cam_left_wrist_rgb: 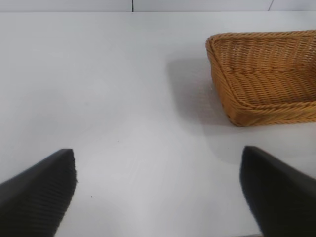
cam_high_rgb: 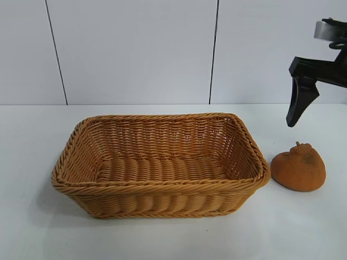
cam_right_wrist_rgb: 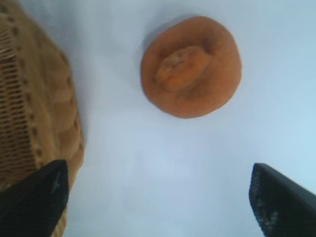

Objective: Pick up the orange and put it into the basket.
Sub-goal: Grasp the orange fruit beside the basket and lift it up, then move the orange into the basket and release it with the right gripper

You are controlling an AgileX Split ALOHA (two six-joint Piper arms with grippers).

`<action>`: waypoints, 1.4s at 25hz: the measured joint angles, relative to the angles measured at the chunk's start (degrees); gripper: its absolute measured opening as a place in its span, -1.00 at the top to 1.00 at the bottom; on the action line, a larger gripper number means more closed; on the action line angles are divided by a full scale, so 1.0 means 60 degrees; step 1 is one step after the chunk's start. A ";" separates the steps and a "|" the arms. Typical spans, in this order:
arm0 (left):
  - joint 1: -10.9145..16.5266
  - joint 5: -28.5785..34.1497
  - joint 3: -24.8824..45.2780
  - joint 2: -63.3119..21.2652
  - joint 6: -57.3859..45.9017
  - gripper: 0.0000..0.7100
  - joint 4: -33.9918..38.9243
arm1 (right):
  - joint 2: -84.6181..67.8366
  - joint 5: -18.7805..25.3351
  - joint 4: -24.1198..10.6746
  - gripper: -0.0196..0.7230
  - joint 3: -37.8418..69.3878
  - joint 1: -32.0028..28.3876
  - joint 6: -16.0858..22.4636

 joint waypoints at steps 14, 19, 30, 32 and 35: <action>0.0000 0.0000 0.0000 0.0000 0.0000 -0.81 0.0000 | 0.0476 -0.0708 -0.0291 1.00 0.0000 0.0000 -0.0285; 0.0000 0.0000 0.0000 0.0000 0.0000 -0.81 0.0000 | -0.0546 -0.0111 -0.0355 1.00 0.0000 0.0059 -0.0397; 0.0000 0.0000 0.0000 0.0000 0.0000 -0.81 0.0000 | -0.2662 0.0812 -0.0129 1.00 -0.0533 0.1526 -0.0316; 0.0000 0.0000 0.0000 0.0000 0.0000 -0.81 0.0000 | -0.2670 0.0843 -0.0003 1.00 -0.0808 0.1919 -0.0241; 0.0000 0.0000 0.0000 0.0000 0.0000 -0.81 0.0000 | -0.2670 0.0613 0.0279 1.00 -0.1166 0.2658 -0.0089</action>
